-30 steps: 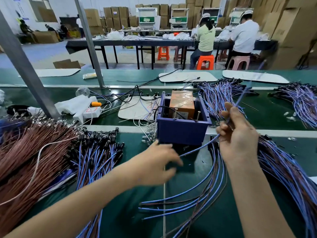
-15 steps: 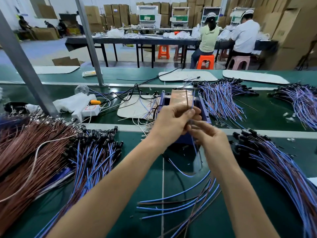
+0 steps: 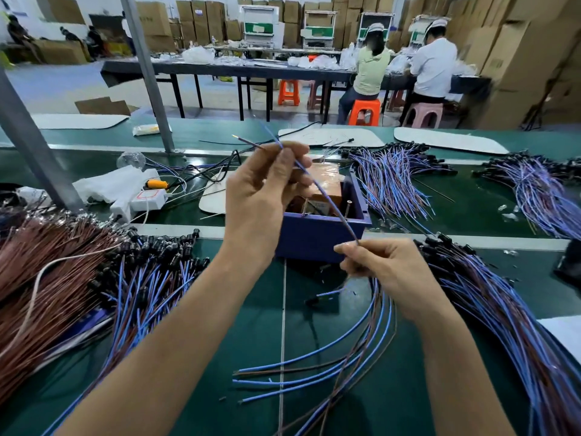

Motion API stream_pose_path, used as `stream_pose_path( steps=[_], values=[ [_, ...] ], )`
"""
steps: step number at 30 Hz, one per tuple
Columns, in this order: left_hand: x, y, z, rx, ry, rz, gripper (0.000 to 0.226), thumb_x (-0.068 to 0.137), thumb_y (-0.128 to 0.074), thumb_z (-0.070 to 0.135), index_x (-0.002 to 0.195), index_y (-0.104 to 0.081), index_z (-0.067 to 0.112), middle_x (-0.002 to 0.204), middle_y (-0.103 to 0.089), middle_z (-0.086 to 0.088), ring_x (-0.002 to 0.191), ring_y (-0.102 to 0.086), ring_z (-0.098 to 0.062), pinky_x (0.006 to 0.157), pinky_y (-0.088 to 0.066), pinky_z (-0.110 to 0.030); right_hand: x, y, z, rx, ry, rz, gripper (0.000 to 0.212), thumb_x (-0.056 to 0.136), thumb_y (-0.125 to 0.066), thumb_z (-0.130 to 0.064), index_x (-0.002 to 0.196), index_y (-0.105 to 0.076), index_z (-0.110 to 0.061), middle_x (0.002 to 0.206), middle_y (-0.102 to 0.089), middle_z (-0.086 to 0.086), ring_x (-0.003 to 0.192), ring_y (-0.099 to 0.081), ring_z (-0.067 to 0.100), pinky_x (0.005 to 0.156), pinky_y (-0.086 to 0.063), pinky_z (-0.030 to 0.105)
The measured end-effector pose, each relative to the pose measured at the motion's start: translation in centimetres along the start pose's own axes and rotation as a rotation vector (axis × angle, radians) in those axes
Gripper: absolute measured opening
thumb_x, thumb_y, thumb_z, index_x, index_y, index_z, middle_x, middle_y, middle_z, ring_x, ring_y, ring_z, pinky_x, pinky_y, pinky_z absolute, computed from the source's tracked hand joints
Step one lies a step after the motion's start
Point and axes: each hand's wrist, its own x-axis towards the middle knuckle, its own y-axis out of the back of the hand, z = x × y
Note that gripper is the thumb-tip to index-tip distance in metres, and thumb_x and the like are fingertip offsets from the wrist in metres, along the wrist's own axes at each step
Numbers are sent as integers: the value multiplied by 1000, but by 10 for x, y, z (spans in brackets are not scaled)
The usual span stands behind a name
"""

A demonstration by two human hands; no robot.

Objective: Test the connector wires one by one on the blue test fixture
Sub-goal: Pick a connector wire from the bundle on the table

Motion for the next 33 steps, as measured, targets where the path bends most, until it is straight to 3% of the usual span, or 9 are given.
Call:
stream_pose_path(
  steps=[3, 7, 10, 13, 15, 18, 24, 29, 33],
  values=[
    [-4, 0, 5, -28, -56, -30, 13, 91, -53, 17, 89, -63, 9, 74, -67, 3, 60, -58, -9, 60, -49, -18, 4, 6, -8, 149, 124, 235, 13, 83, -68, -4, 83, -77, -14, 72, -75, 2, 70, -69, 13, 72, -57, 20],
    [-8, 2, 7, 1, -133, -117, 19, 93, -42, 10, 89, -61, 7, 74, -66, 1, 60, -55, -15, 57, -47, -22, 2, 12, -12, -3, 323, 405, 21, 82, -72, -9, 80, -75, -30, 76, -75, -6, 74, -69, 13, 73, -55, 19],
    [-6, 9, 5, 146, -128, -181, 19, 95, -43, 9, 92, -61, 6, 74, -66, 2, 59, -57, -14, 56, -48, -22, -1, 13, -4, -181, 228, 286, 26, 84, -67, -7, 83, -74, -32, 74, -75, -5, 73, -68, 9, 73, -55, 25],
    [-2, 17, -7, 373, 67, -303, 18, 97, -45, 2, 93, -62, 4, 73, -64, -3, 58, -57, -11, 55, -53, -22, -1, 9, 9, -508, -54, -49, 31, 83, -60, -4, 94, -76, -29, 53, -63, -12, 47, -46, -1, 52, -38, 13],
    [-1, 21, -19, 456, 248, -363, 19, 97, -44, -1, 91, -62, 3, 72, -61, -6, 56, -56, -8, 56, -54, -20, -1, -1, 11, -375, -81, -81, 43, 83, -54, 2, 110, -72, -26, 66, -66, -17, 49, -49, -5, 54, -36, 7],
    [-5, 27, -36, 481, 421, -425, 19, 97, -45, 0, 88, -61, 4, 72, -59, -7, 55, -56, -6, 58, -54, -18, 3, -20, 6, 85, 27, 66, 46, 85, -48, 9, 113, -68, -21, 99, -73, -9, 89, -65, -3, 77, -47, 10],
    [-15, 30, -52, 430, 524, -463, 21, 97, -45, 2, 86, -62, 8, 66, -64, 2, 54, -58, -3, 56, -53, -16, 8, -44, 14, 288, 109, 192, 24, 85, -66, -4, 71, -75, -22, 63, -68, -3, 56, -59, 4, 55, -49, 15],
    [-16, 31, -60, 434, 560, -405, 18, 97, -46, 3, 102, -63, -4, 78, -60, -9, 58, -59, -3, 63, -55, -16, 12, -46, 23, 349, 99, 292, 22, 84, -68, -3, 70, -73, -19, 63, -70, -5, 57, -61, 4, 56, -49, 15],
    [-8, 33, -66, 321, 614, -155, 26, 100, -41, 5, 111, -60, -8, 79, -60, -10, 63, -59, -8, 67, -56, -17, 23, -44, 27, 315, 47, 490, 16, 89, -65, -11, 75, -67, -19, 63, -70, -6, 60, -62, 8, 61, -50, 24]
  ],
)
